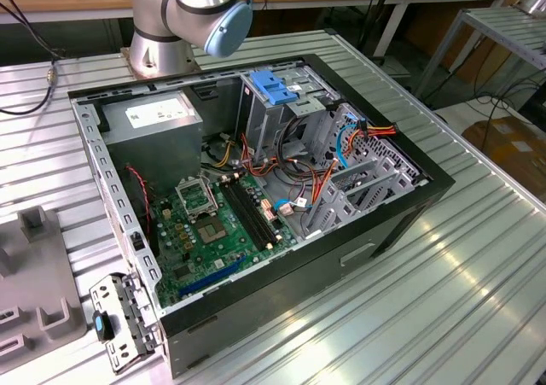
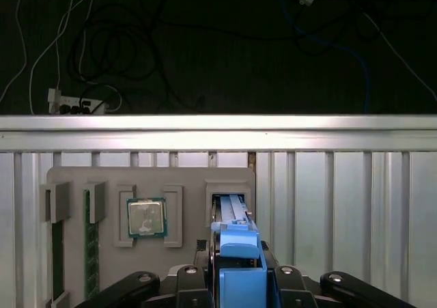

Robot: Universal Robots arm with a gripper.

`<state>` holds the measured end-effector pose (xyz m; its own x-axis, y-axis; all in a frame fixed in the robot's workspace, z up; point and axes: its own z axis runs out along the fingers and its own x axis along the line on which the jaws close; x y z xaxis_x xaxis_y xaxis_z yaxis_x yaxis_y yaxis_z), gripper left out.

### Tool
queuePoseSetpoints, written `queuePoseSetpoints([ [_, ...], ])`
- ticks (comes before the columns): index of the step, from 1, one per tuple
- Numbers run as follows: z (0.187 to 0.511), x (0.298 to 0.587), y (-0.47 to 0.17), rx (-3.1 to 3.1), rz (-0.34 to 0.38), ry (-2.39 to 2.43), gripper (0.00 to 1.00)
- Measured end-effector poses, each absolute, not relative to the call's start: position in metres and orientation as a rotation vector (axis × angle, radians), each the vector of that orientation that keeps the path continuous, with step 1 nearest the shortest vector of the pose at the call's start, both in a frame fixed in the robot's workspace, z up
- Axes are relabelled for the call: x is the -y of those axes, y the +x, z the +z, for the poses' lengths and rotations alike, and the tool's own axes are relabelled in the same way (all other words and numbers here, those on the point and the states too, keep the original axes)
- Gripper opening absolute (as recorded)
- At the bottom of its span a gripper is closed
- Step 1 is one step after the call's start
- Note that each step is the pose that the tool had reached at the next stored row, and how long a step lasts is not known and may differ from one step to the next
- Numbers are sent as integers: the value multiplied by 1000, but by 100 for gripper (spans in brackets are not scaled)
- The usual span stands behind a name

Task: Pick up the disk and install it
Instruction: 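Pick up the disk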

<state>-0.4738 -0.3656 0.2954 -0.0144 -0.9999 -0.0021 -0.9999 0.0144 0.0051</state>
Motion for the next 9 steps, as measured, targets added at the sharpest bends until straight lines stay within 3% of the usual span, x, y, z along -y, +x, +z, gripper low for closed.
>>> queuePoseSetpoints([
  [9,295,366,-474,2272,-8,2167,37],
])
